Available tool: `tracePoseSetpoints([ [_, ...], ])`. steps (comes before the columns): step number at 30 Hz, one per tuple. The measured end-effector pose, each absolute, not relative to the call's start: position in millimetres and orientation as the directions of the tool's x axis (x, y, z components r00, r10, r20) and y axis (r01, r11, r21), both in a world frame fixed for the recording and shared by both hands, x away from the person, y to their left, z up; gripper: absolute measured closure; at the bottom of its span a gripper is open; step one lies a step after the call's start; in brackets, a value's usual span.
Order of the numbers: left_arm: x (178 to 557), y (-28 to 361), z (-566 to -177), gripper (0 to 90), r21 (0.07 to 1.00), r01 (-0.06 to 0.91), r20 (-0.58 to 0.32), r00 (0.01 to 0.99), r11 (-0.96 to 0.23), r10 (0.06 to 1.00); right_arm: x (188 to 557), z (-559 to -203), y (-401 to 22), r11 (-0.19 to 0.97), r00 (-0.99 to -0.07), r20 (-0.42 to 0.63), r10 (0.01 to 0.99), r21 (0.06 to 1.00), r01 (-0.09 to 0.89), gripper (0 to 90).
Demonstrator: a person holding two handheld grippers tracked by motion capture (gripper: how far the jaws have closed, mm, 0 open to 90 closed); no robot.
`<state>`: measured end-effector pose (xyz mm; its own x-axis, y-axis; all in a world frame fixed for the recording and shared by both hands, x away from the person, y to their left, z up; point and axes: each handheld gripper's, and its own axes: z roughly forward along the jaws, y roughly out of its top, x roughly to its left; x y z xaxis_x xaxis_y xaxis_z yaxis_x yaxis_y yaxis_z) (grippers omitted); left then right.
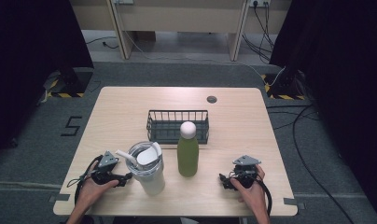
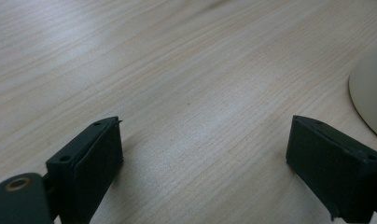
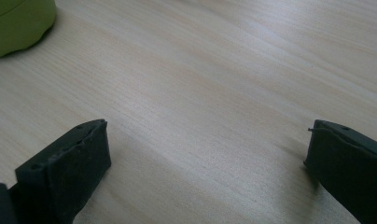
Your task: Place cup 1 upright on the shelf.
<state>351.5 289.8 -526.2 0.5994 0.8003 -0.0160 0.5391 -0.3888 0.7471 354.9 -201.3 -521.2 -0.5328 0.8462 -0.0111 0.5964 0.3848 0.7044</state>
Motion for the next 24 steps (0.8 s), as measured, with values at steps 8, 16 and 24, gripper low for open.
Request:
tracePoseSetpoints([
  [8, 351.4, 289.8, -526.3, 10.0, 0.748, 0.539, -0.017, 0.599, -0.388, 0.800, 355.0, -521.2, -201.2, 0.384, -0.532, -0.010, 0.847, 0.704, 0.597, 0.3],
  [16, 350.3, 291.4, -525.7, 15.0, 0.757, 0.527, -0.029, 0.617, -0.386, 0.787, 355.0, -521.1, -201.0, 0.383, -0.532, -0.009, 0.847, 0.703, 0.599, 0.3],
  [24, 345.3, 298.5, -523.1, 15.0, 0.800, 0.495, -0.058, 0.626, -0.339, 0.777, 355.0, -521.1, -201.0, 0.383, -0.532, -0.009, 0.847, 0.703, 0.599, 0.3],
])
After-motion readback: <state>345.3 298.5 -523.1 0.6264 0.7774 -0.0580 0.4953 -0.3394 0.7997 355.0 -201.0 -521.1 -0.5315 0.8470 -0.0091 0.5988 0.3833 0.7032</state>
